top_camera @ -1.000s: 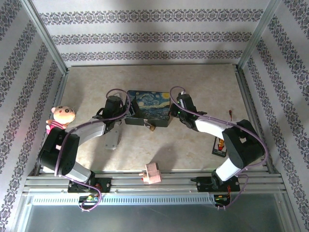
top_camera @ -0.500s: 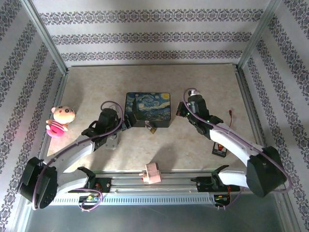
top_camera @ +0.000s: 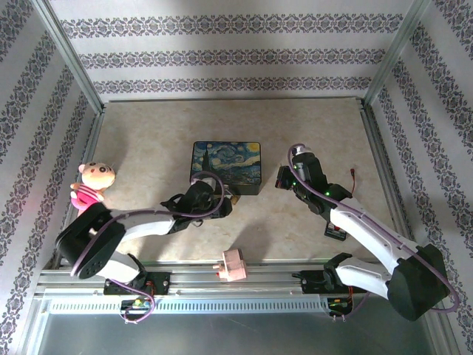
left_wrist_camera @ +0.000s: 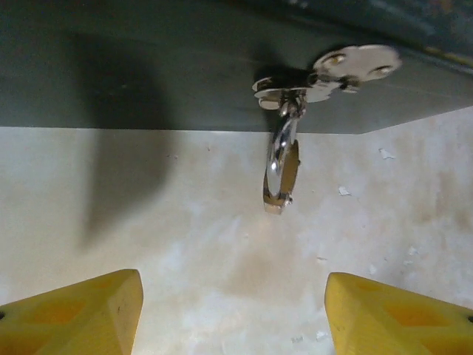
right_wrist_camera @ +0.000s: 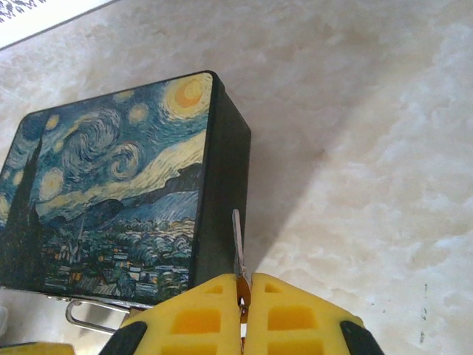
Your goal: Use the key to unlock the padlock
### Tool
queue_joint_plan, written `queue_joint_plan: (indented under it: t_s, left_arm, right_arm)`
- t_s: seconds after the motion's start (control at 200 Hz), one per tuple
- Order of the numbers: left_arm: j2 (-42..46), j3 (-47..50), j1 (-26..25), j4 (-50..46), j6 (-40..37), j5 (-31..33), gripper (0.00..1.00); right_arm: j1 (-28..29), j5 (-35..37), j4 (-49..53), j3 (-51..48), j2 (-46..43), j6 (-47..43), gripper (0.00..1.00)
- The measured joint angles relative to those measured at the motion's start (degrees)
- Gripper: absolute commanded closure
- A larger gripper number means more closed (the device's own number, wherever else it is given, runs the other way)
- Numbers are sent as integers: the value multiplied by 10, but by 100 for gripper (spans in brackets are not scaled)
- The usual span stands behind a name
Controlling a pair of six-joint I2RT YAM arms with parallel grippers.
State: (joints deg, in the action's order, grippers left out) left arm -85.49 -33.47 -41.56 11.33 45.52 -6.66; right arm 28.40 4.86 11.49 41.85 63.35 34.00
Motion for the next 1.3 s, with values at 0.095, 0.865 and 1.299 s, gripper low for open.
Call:
queue_joint_plan:
  t_s: [0.095,0.865,1.299]
  left_arm:
    - [-38,-36,0,3,-15,-3,37]
    - [-166,-145,8,33,-100,-33,45]
    - [-155,-95,13,85,-82,-53,55]
  right_arm:
    - [0,0,5,0,0,-3,100]
    - [-13,-30,0,-10,-1,-14,100]
    - [-24,-52,-15,-48,-33,3,100]
